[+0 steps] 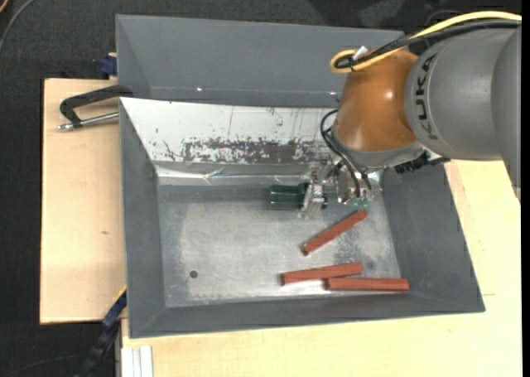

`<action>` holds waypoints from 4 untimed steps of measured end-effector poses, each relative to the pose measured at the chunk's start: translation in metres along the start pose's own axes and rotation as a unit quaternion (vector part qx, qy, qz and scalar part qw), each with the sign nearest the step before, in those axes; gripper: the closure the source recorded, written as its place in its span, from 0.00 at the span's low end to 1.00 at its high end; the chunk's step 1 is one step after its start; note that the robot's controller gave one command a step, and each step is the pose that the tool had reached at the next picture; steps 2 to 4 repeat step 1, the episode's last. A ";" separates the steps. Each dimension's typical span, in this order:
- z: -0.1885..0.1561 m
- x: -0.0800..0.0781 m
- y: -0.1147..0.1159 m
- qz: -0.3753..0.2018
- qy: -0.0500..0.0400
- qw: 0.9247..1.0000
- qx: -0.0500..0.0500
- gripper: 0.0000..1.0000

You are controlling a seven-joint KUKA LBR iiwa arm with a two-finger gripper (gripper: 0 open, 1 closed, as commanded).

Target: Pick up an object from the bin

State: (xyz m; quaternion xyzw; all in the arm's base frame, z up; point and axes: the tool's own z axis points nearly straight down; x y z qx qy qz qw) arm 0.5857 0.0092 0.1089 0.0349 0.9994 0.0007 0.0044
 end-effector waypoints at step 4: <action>-0.026 -0.002 0.001 0.000 0.000 1.000 0.000 1.00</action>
Offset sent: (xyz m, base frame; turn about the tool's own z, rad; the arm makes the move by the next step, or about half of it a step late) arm -0.0001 0.0002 0.0232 0.0000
